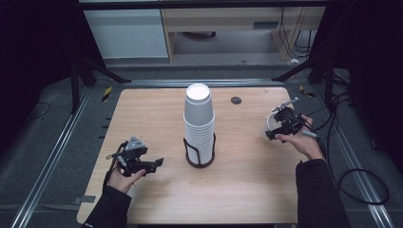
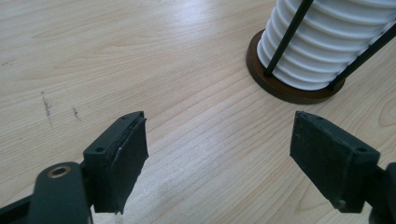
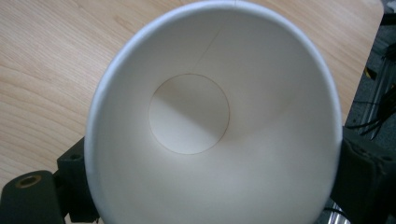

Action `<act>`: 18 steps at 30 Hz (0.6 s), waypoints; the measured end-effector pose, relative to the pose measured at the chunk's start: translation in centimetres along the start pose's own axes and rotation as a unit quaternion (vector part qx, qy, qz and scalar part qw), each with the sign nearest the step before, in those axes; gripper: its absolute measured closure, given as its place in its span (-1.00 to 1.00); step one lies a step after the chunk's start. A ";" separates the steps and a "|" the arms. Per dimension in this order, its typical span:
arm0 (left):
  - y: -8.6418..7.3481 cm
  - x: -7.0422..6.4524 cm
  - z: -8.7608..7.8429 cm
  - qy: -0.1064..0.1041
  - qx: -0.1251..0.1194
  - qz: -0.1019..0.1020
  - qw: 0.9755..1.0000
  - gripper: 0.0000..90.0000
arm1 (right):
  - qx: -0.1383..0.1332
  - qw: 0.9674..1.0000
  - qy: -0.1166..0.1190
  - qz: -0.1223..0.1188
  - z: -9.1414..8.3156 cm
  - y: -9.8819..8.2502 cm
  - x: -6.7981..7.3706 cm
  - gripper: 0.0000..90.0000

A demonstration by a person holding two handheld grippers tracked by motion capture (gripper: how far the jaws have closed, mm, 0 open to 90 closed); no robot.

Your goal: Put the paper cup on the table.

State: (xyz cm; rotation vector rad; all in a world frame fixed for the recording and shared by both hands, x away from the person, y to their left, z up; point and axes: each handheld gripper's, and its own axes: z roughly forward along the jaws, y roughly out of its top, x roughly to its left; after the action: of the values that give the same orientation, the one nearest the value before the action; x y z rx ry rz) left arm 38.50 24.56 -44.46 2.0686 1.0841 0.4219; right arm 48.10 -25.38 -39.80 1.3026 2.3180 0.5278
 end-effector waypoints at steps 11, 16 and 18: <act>-0.2 0.3 0.1 0.004 0.006 -0.003 1.000 -0.59 | 0.051 0.999 0.010 -0.002 1.8 -0.2 -0.4 -0.79; -0.2 0.4 0.2 0.005 0.008 -0.004 1.000 -0.59 | 0.073 0.997 0.010 -0.019 2.0 -0.3 -0.3 -0.79; -0.2 0.4 0.2 0.005 0.008 -0.004 1.000 -0.59 | 0.080 0.996 0.010 -0.023 2.0 -0.2 -0.3 -0.79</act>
State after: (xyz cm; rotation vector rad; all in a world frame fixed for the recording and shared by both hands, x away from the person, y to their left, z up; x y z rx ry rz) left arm 38.68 24.86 -44.74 2.0763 1.1051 0.4215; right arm 49.16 -25.52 -41.57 1.3170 2.4437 0.3482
